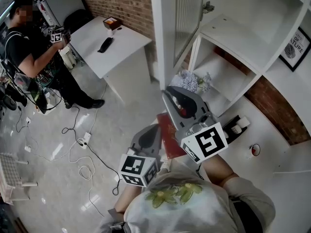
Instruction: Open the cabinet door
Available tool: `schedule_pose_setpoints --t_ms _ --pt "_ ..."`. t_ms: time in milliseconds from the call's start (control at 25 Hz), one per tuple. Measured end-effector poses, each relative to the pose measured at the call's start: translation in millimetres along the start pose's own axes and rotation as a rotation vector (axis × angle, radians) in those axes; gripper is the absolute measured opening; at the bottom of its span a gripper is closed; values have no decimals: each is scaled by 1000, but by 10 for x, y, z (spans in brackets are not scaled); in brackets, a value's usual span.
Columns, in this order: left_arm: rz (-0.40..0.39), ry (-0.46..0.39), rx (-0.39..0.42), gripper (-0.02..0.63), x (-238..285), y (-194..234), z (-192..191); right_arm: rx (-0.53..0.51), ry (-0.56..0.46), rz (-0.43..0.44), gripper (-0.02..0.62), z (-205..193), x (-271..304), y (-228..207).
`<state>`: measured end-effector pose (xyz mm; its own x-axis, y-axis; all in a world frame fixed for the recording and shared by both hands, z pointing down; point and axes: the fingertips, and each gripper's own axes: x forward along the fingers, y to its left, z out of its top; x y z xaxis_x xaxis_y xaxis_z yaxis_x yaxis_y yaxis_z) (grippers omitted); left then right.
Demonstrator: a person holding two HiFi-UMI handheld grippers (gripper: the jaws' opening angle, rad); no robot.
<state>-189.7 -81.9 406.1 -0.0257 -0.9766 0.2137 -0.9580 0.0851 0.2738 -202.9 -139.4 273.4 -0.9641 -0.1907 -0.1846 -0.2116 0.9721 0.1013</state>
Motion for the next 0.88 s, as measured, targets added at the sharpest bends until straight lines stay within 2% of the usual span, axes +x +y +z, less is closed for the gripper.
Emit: schedule_pose_setpoints --t_ms 240,520,880 --pt "1 15 -11 11 -31 52 -2 3 0 -4 55 -5 68 33" --pt "16 -21 4 11 -48 133 56 -1 0 -8 55 -18 127 54" --pt "23 -11 1 11 -72 188 48 -3 -5 -3 55 -48 206 78"
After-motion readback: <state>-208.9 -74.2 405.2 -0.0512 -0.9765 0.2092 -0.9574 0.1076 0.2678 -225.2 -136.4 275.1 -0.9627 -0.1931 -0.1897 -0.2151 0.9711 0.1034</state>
